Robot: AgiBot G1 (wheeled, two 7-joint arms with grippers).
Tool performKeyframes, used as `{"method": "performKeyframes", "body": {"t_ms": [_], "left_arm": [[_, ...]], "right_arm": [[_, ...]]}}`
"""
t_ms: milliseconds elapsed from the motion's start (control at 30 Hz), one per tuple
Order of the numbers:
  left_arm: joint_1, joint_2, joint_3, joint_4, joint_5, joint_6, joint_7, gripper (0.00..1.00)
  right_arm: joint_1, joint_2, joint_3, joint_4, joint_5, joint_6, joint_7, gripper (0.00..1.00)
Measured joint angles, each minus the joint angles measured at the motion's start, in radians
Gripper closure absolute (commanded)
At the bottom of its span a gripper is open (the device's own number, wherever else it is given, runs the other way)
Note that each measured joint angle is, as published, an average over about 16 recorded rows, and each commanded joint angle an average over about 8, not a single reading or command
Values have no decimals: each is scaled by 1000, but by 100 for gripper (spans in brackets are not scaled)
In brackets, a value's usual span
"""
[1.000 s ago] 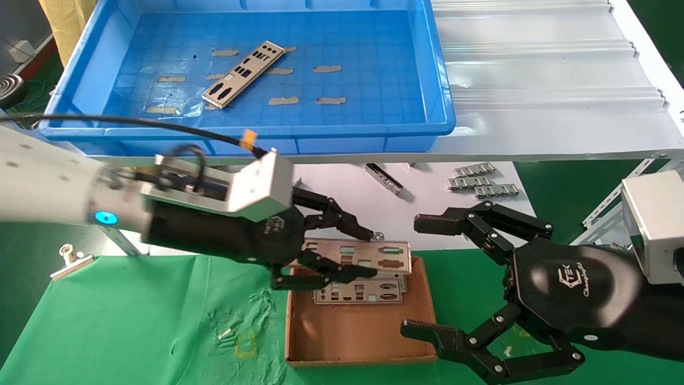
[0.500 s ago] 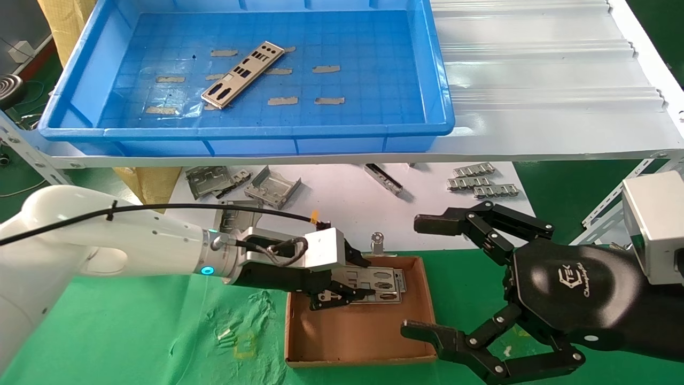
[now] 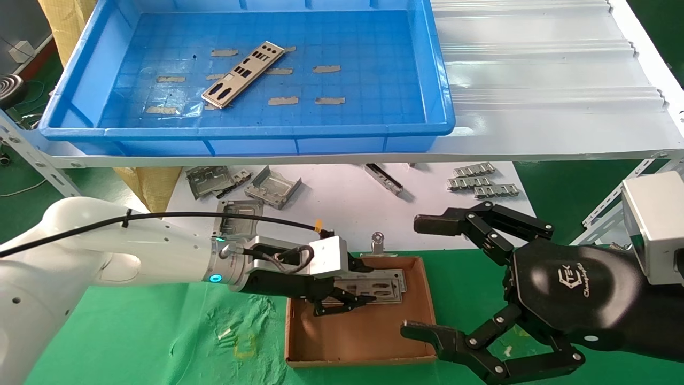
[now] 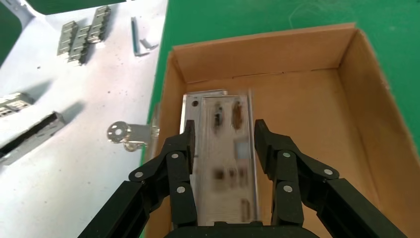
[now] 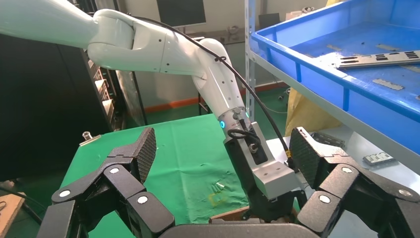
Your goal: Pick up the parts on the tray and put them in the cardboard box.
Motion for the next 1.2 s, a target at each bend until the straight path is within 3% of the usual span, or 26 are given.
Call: {"method": "performKeyframes", "body": {"t_ms": [333, 833, 1200], "left_arm": [[-6, -12, -24, 22, -45, 56, 30, 0], [18, -73, -112, 80, -225, 314, -78, 0], [46, -107, -142, 35, -249, 327, -109, 0]], "right_arm": [[0, 0, 0, 0, 0, 0, 0, 0], [0, 0, 0, 0, 0, 0, 0, 0], [0, 0, 0, 0, 0, 0, 0, 0]]}}
